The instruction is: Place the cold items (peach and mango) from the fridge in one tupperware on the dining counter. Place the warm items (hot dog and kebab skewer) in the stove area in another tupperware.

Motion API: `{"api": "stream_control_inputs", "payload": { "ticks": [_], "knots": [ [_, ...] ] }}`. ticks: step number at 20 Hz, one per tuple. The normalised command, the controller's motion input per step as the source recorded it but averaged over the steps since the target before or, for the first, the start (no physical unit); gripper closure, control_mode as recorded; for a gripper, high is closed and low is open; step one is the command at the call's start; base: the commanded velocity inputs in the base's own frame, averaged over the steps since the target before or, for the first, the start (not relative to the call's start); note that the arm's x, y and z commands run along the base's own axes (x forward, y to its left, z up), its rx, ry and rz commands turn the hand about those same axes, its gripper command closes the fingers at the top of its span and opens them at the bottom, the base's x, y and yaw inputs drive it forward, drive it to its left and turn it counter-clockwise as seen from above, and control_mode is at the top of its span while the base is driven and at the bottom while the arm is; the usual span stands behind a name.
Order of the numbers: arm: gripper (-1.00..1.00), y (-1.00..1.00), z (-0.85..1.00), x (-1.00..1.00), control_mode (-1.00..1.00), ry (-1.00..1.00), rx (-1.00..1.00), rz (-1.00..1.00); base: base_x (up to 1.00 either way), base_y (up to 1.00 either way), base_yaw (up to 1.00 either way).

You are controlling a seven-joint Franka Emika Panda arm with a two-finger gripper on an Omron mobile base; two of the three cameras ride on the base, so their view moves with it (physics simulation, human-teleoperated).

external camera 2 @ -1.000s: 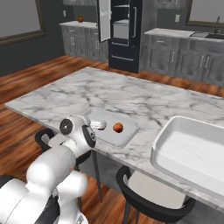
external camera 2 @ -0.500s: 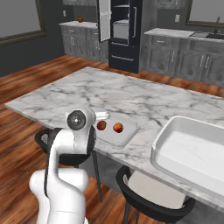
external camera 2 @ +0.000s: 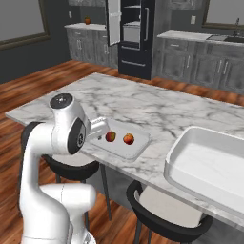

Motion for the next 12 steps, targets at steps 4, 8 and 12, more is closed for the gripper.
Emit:
{"api": "stream_control_inputs", "payload": {
  "ticks": [4, 8, 12],
  "knots": [
    [-1.00, -0.43, -0.81, -0.95, -1.00, 0.01, 0.17, 0.00, 0.00, 0.00, 0.00],
    [-1.00, -0.30, -0.60, -0.94, -1.00, -0.07, 0.24, -0.03, 0.00, 0.00, 0.00],
    [-1.00, 0.64, -0.59, -0.19, -1.00, 0.00, 0.01, -0.10, 0.00, 0.00, 0.00]
  ]
}}
